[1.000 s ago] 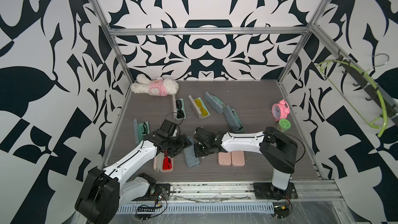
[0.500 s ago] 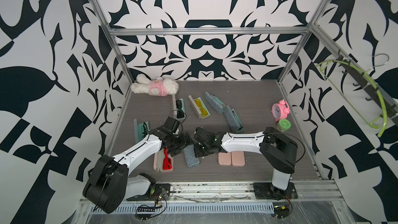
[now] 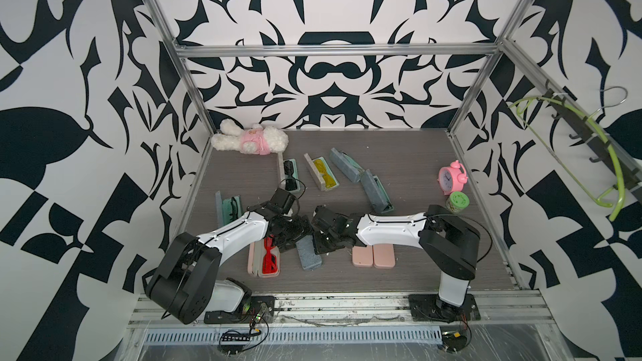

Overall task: Close the glasses case
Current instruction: Close the glasses case at the center of the board.

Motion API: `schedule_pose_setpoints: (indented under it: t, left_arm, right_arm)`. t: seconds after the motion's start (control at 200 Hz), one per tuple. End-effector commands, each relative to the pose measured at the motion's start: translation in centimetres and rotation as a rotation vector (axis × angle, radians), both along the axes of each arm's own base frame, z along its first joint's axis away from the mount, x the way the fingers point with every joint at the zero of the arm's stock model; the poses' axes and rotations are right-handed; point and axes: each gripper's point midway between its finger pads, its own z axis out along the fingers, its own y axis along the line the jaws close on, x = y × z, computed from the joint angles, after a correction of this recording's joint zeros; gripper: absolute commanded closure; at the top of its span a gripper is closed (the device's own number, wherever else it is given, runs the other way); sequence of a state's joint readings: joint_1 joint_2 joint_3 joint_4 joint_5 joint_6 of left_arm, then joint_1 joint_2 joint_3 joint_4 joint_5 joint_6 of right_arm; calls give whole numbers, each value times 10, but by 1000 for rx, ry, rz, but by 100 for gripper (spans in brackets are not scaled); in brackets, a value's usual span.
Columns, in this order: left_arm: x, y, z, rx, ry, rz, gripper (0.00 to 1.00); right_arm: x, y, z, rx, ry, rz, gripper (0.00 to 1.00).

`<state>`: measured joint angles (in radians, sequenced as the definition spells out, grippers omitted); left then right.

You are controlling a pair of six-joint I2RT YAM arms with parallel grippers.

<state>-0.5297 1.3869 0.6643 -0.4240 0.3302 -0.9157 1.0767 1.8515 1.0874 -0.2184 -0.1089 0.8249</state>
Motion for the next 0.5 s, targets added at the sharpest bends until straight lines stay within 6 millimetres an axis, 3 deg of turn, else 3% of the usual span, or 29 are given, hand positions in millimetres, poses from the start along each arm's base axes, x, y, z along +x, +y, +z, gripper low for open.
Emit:
schedule_pose_setpoints:
  t: [0.0,0.175,0.22,0.495]
  left_arm:
    - [0,-5,-1,-2,-2,-31,12]
    - [-3,-5,-5,5,6,-43,14]
    - [-4,-5,-6,8,10,-44,19]
    - [-9,0,-12,35,21,-64,26]
  right_arm:
    - [-5,4,18,24,-21,28,95]
    - [-5,3,21,28,-25,28,95]
    - [-5,3,21,32,-26,28,95]
    - [-6,5,29,61,-31,34,93]
